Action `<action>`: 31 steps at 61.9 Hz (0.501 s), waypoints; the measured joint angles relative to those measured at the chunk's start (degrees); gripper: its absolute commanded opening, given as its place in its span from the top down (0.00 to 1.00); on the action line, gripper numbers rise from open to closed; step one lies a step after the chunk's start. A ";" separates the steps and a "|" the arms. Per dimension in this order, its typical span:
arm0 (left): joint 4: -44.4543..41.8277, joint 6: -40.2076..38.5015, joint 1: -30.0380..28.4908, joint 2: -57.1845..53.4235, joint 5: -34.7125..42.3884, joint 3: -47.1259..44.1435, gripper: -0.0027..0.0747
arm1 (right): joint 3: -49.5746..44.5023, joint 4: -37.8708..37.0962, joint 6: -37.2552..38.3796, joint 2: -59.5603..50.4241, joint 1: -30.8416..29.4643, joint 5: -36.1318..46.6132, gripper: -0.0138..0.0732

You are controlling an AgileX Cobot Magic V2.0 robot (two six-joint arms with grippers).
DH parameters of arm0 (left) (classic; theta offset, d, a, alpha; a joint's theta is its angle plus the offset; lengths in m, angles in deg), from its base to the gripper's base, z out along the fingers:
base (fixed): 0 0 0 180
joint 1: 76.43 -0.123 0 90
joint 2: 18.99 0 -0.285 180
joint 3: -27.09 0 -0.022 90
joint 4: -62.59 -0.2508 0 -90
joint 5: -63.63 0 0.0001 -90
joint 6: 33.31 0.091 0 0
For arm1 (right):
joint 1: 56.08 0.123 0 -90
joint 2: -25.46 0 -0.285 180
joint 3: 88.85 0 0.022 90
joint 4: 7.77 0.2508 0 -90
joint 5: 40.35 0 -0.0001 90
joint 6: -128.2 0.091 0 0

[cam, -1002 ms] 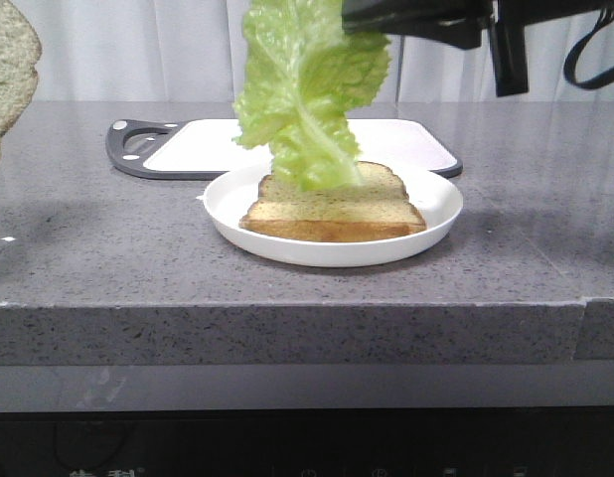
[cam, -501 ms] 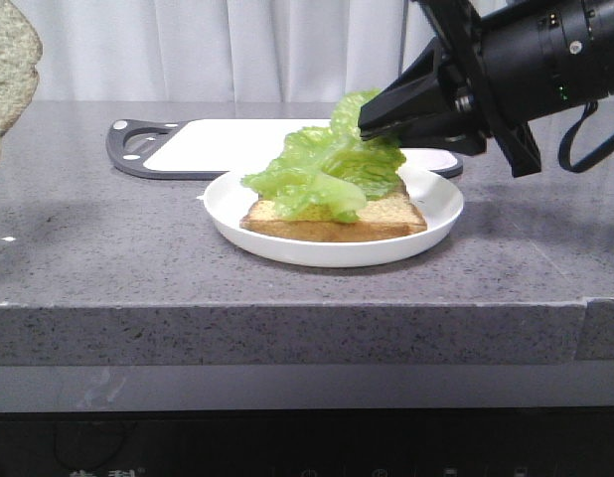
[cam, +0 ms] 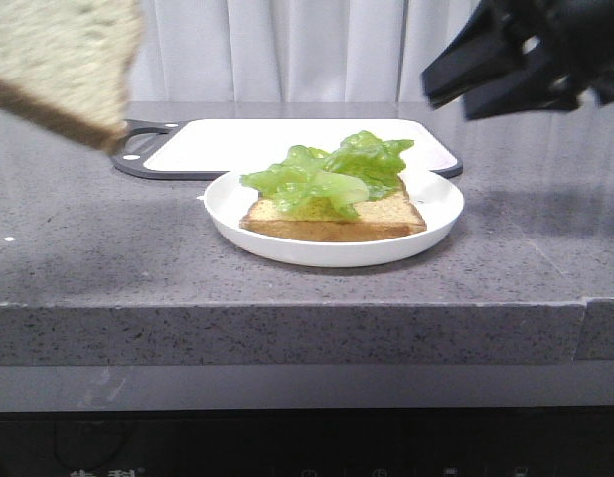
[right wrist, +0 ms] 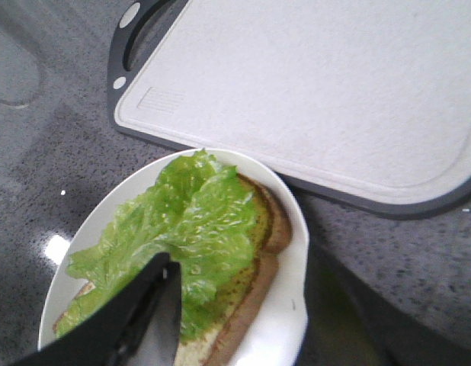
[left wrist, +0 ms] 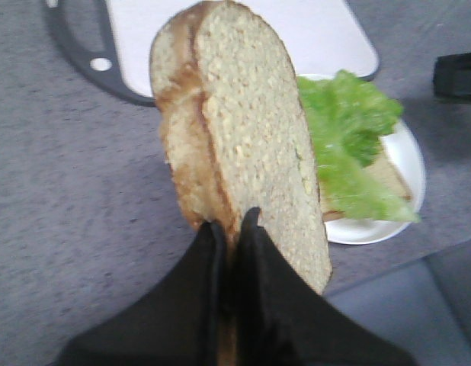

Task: Left arm grabs bread, right arm adds lettuce
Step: 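Open the right gripper and withdraw it from the lettuce, then lower the held bread slice onto the lettuce with the left gripper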

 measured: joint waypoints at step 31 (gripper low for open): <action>47.13 37.31 0.00 25.31 0.88 7.38 0.99 | 0.61 -21.46 15.95 -21.43 -0.94 -13.36 0.38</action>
